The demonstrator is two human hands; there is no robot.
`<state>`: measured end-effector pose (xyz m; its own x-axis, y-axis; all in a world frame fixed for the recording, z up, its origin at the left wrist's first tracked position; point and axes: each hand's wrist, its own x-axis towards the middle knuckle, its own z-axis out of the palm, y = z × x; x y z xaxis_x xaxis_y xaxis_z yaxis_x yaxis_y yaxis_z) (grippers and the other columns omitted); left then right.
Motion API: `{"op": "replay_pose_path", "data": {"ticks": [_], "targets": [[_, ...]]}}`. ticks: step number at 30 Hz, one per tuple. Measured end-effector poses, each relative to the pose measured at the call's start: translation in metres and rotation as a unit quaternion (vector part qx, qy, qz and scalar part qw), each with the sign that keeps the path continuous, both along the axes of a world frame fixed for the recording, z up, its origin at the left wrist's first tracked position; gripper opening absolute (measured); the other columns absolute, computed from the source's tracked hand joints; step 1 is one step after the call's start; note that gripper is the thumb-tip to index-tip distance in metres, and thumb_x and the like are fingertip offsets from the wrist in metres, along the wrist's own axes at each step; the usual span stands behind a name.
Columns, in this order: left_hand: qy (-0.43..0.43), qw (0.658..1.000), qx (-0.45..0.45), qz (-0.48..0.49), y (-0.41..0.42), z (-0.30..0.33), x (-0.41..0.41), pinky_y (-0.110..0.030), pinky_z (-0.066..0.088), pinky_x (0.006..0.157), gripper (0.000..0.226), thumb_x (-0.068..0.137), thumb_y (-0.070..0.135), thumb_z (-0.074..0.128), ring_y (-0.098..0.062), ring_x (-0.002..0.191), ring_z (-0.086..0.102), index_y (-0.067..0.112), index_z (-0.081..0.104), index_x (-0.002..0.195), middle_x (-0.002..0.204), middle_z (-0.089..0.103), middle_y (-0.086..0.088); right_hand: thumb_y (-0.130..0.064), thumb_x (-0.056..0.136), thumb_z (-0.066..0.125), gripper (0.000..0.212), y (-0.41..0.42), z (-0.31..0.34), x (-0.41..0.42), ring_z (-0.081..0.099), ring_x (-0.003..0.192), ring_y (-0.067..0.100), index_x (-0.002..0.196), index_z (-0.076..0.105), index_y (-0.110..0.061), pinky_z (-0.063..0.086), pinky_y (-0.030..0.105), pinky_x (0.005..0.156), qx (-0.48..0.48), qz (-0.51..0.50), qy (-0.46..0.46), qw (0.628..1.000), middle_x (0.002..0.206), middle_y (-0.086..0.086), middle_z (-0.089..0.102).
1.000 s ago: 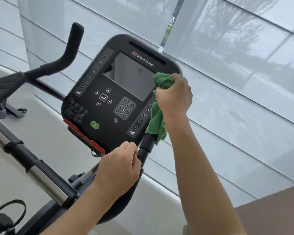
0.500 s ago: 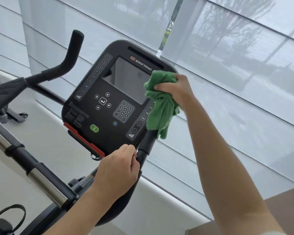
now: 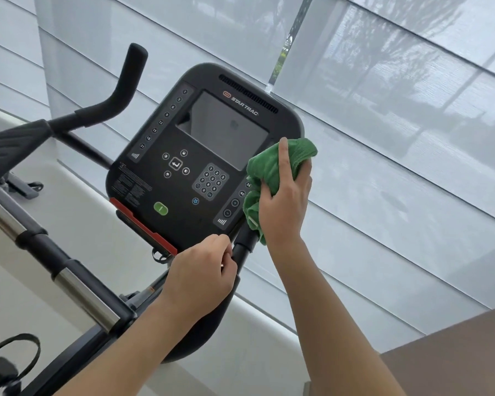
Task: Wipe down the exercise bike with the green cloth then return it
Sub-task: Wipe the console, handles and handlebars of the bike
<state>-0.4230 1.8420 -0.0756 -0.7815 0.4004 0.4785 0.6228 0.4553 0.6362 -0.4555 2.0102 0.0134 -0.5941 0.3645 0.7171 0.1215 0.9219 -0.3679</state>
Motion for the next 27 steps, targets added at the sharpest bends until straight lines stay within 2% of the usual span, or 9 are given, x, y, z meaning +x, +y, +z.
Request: {"op": "replay_pose_path", "data": {"ticks": [4, 6, 8, 11, 17, 19, 21, 24, 27], "targets": [[-0.009, 1.0, 0.005, -0.007, -0.003, 0.002, 0.0, -0.028, 0.047, 0.049, 0.011, 0.088, 0.022, 0.056, -0.013, 0.057, 0.053, 0.027, 0.051, 0.079, 0.069, 0.053, 0.01, 0.0, 0.092, 0.068, 0.081, -0.006, -0.023, 0.018, 0.045, 0.138, 0.029, 0.162, 0.04, -0.031, 0.03, 0.02, 0.111, 0.022, -0.001, -0.017, 1.0, 0.157, 0.01, 0.037], [-0.014, 1.0, 0.004, -0.01, -0.004, 0.002, 0.0, -0.028, 0.048, 0.05, 0.013, 0.089, 0.021, 0.057, -0.012, 0.058, 0.054, 0.027, 0.052, 0.079, 0.069, 0.054, 0.01, 0.0, 0.092, 0.065, 0.077, -0.007, -0.037, 0.031, 0.048, 0.136, 0.026, 0.159, 0.046, -0.032, 0.041, 0.028, 0.113, -0.01, 0.013, -0.037, 0.999, 0.153, 0.004, 0.039], [-0.02, 1.0, 0.003, -0.012, -0.005, 0.003, 0.001, -0.029, 0.047, 0.051, 0.013, 0.089, 0.02, 0.057, -0.013, 0.059, 0.054, 0.027, 0.052, 0.079, 0.069, 0.054, 0.009, -0.003, 0.092, 0.063, 0.071, -0.008, -0.042, 0.047, 0.056, 0.127, 0.021, 0.154, 0.052, -0.035, 0.051, 0.034, 0.106, -0.059, 0.03, -0.068, 0.995, 0.148, -0.005, 0.039], [-0.032, 0.999, 0.003, -0.01, -0.006, 0.003, 0.002, -0.029, 0.046, 0.053, 0.013, 0.09, 0.021, 0.057, -0.013, 0.06, 0.055, 0.026, 0.051, 0.079, 0.069, 0.055, 0.008, -0.01, 0.094, 0.059, 0.061, -0.012, -0.042, 0.073, 0.059, 0.107, 0.011, 0.147, 0.059, -0.039, 0.053, 0.031, 0.097, -0.132, 0.049, -0.141, 0.98, 0.137, -0.013, 0.043], [-0.054, 0.999, -0.002, -0.006, -0.018, -0.001, 0.01, -0.025, 0.04, 0.053, 0.016, 0.095, 0.026, 0.057, -0.013, 0.061, 0.055, 0.026, 0.051, 0.081, 0.067, 0.057, 0.008, -0.015, 0.085, 0.06, 0.053, -0.008, -0.033, 0.118, 0.063, 0.104, 0.005, 0.128, 0.073, -0.042, 0.055, 0.029, 0.094, -0.213, 0.135, -0.23, 0.94, 0.114, -0.015, 0.059], [-0.052, 0.999, -0.004, -0.001, -0.023, -0.003, 0.014, -0.025, 0.043, 0.054, 0.016, 0.096, 0.026, 0.057, -0.012, 0.06, 0.056, 0.028, 0.05, 0.081, 0.065, 0.056, 0.009, -0.008, 0.084, 0.068, 0.048, -0.003, -0.019, 0.124, 0.061, 0.098, -0.002, 0.118, 0.075, -0.041, 0.052, 0.017, 0.084, -0.207, 0.132, -0.221, 0.944, 0.113, -0.012, 0.056], [-0.046, 0.999, -0.008, 0.005, -0.026, -0.002, 0.016, -0.028, 0.046, 0.055, 0.017, 0.096, 0.026, 0.057, -0.011, 0.058, 0.055, 0.029, 0.05, 0.081, 0.062, 0.054, 0.009, -0.003, 0.081, 0.076, 0.054, -0.001, -0.002, 0.123, 0.056, 0.097, -0.009, 0.12, 0.061, -0.037, 0.051, 0.011, 0.074, -0.197, 0.123, -0.176, 0.956, 0.119, -0.008, 0.046], [-0.058, 0.998, -0.006, 0.007, -0.025, -0.001, 0.015, -0.032, 0.051, 0.058, 0.019, 0.096, 0.027, 0.058, -0.012, 0.057, 0.055, 0.027, 0.051, 0.078, 0.06, 0.054, 0.009, -0.005, 0.077, 0.083, 0.067, -0.003, 0.019, 0.1, 0.052, 0.107, -0.009, 0.124, 0.044, -0.033, 0.048, 0.007, 0.081, -0.136, 0.116, -0.106, 0.978, 0.125, -0.008, 0.041], [-0.059, 0.998, 0.001, 0.007, -0.027, -0.001, 0.014, -0.033, 0.051, 0.057, 0.019, 0.095, 0.027, 0.055, -0.011, 0.056, 0.054, 0.026, 0.052, 0.077, 0.058, 0.053, 0.009, -0.01, 0.073, 0.089, 0.059, -0.002, 0.023, 0.068, 0.053, 0.117, 0.013, 0.125, 0.061, -0.02, 0.053, 0.025, 0.094, -0.004, 0.08, -0.063, 0.995, 0.134, -0.005, 0.044]]}}
